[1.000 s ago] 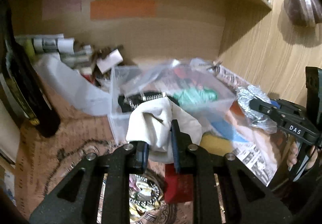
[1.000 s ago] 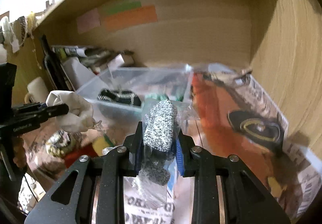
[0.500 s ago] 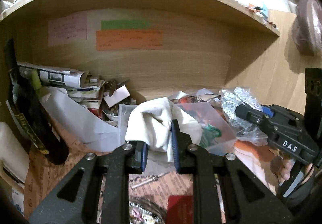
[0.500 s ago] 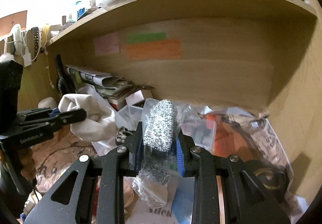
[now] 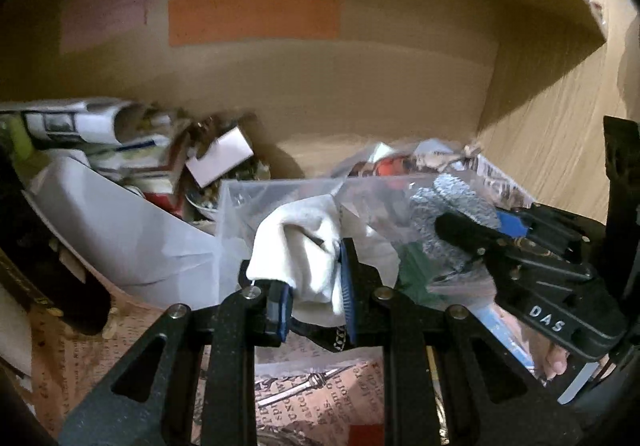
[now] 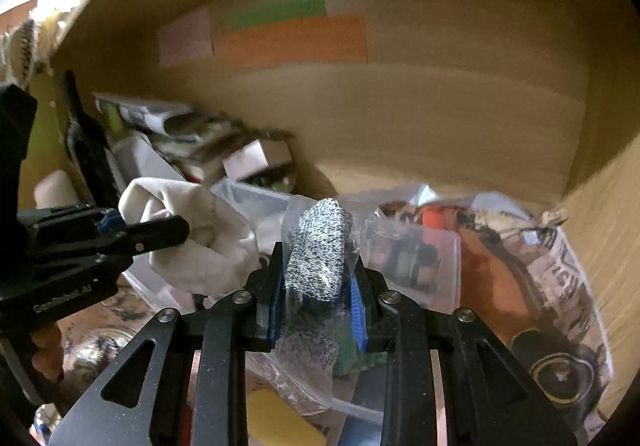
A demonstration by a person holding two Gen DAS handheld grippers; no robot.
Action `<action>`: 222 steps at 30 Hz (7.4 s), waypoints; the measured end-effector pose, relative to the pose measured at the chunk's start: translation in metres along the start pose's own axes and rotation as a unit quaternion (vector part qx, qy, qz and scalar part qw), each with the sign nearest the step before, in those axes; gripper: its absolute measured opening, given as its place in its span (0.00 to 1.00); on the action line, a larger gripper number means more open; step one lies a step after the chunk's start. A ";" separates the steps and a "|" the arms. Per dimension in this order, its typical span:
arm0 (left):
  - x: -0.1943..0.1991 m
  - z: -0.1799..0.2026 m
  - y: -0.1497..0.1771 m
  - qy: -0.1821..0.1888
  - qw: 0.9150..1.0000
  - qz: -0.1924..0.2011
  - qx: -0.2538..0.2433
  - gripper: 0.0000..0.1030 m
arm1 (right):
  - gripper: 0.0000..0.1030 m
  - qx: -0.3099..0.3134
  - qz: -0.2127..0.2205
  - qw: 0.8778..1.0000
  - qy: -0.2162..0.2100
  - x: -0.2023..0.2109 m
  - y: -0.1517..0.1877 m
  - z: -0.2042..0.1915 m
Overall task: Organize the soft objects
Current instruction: 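Lower the white cloth and grey glove into the clear box while both tools release, then grasp the yellow sponge with the right tool while the left tool grasps the black chain strap, then drop the sponge and chain strap into the clear box while both tools open, then grasp the floral scrunchie with the left tool while the right tool grasps the red pouch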
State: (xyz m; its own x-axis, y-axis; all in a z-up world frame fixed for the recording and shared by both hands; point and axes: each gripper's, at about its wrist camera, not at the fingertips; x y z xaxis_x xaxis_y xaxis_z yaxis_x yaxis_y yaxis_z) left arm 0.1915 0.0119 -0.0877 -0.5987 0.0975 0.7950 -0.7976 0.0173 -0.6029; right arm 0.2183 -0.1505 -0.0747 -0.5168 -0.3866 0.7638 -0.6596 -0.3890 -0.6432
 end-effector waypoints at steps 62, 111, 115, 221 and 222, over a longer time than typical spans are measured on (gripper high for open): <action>0.007 -0.031 0.123 -0.002 0.998 -0.063 0.027 0.80 | 0.74 0.026 -0.085 0.996 -0.010 0.001 0.088 -0.018; -0.005 -0.042 0.125 0.028 0.994 -0.083 0.058 0.19 | 0.37 0.009 -0.023 0.999 -0.035 0.039 0.083 -0.013; 0.012 -0.040 0.122 0.029 0.996 -0.062 0.055 0.18 | 0.37 0.007 -0.020 0.999 -0.037 0.039 0.082 -0.013; 0.055 -0.014 0.129 -0.002 1.000 -0.006 0.001 0.26 | 0.20 0.013 -0.001 0.998 -0.057 0.052 0.099 -0.047; 0.060 -0.012 0.125 0.000 1.000 0.001 0.000 0.26 | 0.20 0.012 0.005 0.998 -0.055 0.055 0.096 -0.045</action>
State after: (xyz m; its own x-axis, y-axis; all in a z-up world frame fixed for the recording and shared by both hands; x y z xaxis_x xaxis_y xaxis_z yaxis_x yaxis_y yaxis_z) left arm 0.0567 0.0321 -0.1168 -0.6004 0.0977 0.7937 -0.7963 0.0178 -0.6046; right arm 0.1018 -0.1716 -0.0919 -0.4595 -0.4800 0.7473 -0.6400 -0.4044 -0.6533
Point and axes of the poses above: each gripper's, at about its wrist camera, not at the fingertips, and x roughly against the way its jaws point, z to its right, y to its underside, and after that the axes turned 15 degrees about -z, right-handed
